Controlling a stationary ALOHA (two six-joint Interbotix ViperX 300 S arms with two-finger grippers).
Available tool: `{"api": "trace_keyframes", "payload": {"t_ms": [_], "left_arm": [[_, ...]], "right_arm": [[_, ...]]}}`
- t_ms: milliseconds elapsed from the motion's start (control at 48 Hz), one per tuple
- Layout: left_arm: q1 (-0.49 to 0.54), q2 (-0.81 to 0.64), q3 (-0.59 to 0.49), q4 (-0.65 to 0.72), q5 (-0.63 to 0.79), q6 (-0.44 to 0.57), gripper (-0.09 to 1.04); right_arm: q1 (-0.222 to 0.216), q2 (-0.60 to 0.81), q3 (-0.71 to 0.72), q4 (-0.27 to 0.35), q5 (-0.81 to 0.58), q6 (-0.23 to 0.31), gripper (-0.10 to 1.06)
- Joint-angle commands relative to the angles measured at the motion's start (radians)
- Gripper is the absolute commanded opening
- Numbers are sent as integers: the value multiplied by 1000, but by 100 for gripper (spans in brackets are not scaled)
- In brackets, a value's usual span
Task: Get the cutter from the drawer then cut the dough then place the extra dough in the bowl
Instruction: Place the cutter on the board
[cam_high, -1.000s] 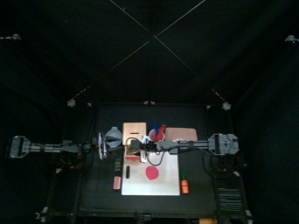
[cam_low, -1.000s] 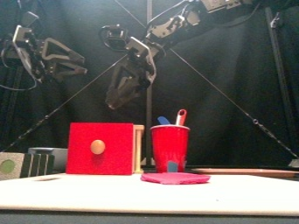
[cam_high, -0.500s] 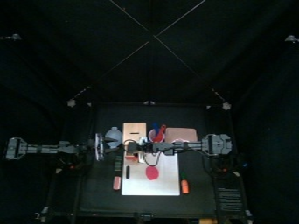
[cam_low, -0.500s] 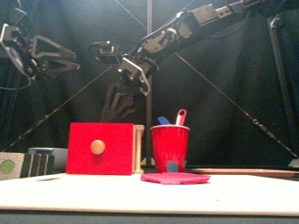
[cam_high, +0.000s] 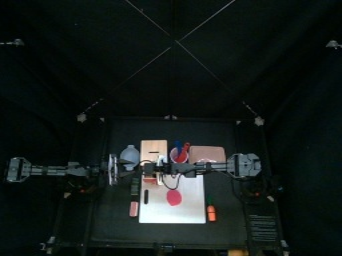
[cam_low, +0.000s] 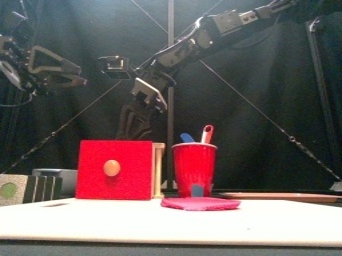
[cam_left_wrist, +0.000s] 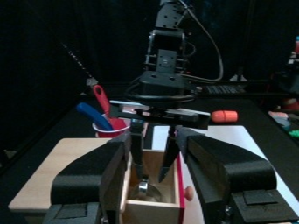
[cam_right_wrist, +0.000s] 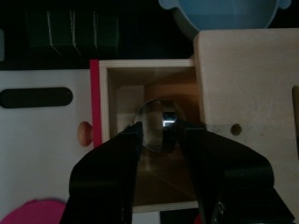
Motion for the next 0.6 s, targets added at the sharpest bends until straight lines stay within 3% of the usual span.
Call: {"api": "trace_keyframes", "payload": {"t_ms": [21, 333, 604], "left_arm": [[-17, 2, -11, 8, -8, 0, 82], [-18, 2, -11, 6, -9, 0, 82], [-20, 2, -9, 6, -8, 0, 82]], "right_arm": [[-14, -17, -34, -6, 15, 2, 74], [-18, 8, -41, 3, 26, 2, 71], [-18, 15, -58, 14, 34, 2, 46]]}}
